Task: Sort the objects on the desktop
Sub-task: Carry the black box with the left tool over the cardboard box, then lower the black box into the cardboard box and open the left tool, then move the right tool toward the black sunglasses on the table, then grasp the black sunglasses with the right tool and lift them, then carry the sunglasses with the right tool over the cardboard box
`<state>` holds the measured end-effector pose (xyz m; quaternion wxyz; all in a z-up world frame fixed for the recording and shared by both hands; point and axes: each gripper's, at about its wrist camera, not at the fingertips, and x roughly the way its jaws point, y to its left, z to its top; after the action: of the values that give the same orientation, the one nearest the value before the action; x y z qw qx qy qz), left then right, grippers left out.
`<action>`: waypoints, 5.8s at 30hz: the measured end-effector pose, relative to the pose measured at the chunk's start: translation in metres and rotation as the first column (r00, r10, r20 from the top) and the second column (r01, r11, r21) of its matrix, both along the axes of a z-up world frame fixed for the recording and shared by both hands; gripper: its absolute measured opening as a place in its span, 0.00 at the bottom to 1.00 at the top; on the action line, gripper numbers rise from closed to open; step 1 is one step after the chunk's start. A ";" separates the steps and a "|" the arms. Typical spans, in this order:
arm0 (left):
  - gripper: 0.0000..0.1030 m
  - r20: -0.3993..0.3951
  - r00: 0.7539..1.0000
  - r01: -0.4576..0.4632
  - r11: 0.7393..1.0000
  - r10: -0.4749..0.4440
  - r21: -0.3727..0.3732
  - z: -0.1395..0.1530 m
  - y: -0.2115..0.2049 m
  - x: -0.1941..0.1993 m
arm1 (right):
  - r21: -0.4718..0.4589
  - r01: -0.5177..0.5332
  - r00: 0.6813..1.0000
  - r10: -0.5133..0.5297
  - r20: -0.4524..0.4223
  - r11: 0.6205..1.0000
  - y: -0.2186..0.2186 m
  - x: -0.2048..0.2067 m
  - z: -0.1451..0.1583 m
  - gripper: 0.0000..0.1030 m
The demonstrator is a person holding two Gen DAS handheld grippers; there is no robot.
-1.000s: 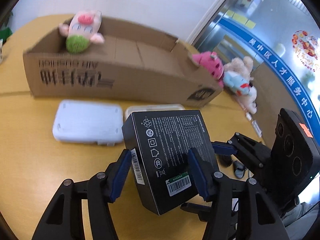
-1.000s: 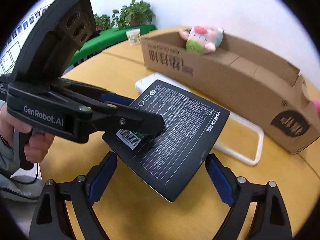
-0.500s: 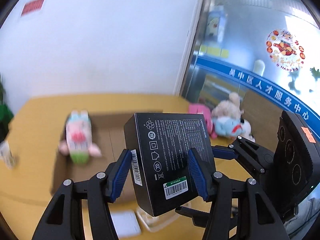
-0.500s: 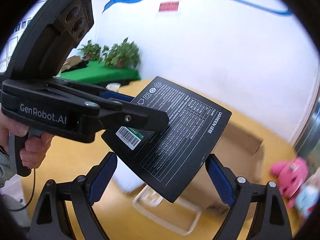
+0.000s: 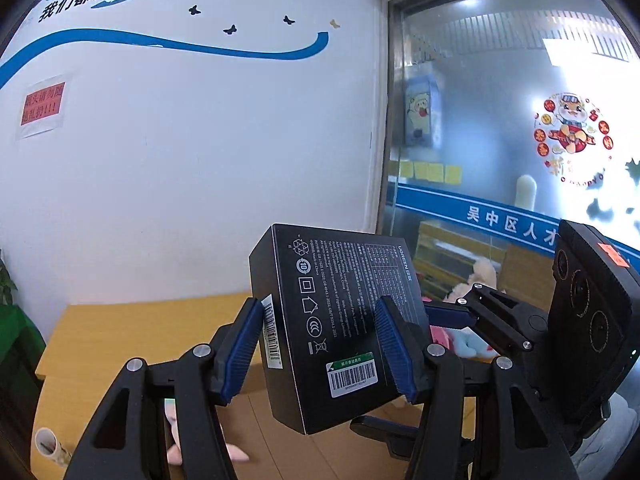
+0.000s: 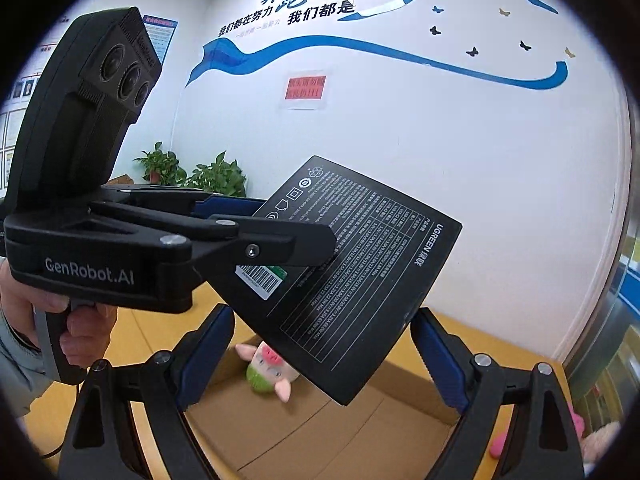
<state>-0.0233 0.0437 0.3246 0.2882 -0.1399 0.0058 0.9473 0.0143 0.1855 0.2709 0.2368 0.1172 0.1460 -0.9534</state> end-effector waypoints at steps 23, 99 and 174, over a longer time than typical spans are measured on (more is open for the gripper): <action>0.54 0.440 0.894 -0.054 0.996 0.079 -0.070 -0.160 0.029 -0.207 | -0.128 0.013 0.906 0.043 0.422 0.992 0.030 -0.200 -0.130 0.88; 1.00 0.137 0.924 -0.332 0.927 0.357 -0.177 -0.172 -0.054 0.139 | -0.054 0.285 0.888 -0.242 0.391 0.957 0.010 0.078 -0.147 0.89; 0.06 0.728 0.607 0.308 0.939 -0.318 0.153 -0.310 0.044 0.127 | -0.163 0.106 0.686 0.046 0.726 0.981 0.025 0.142 -0.258 0.14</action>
<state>0.1038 0.0874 0.0148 0.4270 -0.5086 -0.0937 0.7418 0.1563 0.2103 0.0124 0.2696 0.4641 -0.0542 -0.8420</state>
